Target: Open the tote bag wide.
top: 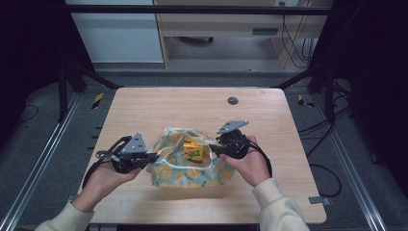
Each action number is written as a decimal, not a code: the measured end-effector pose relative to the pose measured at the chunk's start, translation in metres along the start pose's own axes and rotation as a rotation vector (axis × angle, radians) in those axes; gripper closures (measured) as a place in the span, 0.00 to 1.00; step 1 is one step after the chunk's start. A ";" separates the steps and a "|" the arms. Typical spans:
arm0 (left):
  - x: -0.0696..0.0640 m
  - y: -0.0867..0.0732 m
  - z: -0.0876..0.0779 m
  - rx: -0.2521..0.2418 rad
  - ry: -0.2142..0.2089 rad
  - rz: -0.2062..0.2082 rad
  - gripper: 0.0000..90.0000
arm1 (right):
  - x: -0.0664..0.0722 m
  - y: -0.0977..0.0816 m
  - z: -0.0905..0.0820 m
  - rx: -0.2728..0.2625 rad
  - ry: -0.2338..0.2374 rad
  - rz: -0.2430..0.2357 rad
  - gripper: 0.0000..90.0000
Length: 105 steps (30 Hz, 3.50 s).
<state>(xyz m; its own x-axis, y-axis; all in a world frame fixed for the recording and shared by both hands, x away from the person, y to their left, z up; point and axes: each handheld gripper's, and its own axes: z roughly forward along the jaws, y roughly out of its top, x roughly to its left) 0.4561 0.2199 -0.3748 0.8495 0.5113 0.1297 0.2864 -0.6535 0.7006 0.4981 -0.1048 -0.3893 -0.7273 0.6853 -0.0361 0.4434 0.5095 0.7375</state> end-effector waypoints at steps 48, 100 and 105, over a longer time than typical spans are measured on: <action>-0.026 -0.050 0.062 0.124 -0.084 0.034 0.99 | -0.010 -0.021 0.038 0.087 0.016 0.015 0.67; -0.033 -0.030 0.045 -0.025 0.039 -0.028 0.36 | -0.018 -0.004 -0.021 -0.121 -0.105 0.084 0.27; -0.024 -0.022 0.038 -0.047 0.066 -0.038 0.35 | -0.005 -0.024 -0.032 -0.105 -0.092 0.079 0.26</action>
<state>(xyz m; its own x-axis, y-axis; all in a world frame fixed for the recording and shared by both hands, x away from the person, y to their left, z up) 0.4465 0.2011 -0.4198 0.8069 0.5720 0.1471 0.2959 -0.6070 0.7376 0.4743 -0.1377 -0.3852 -0.6391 0.7684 -0.0332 0.4366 0.3980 0.8068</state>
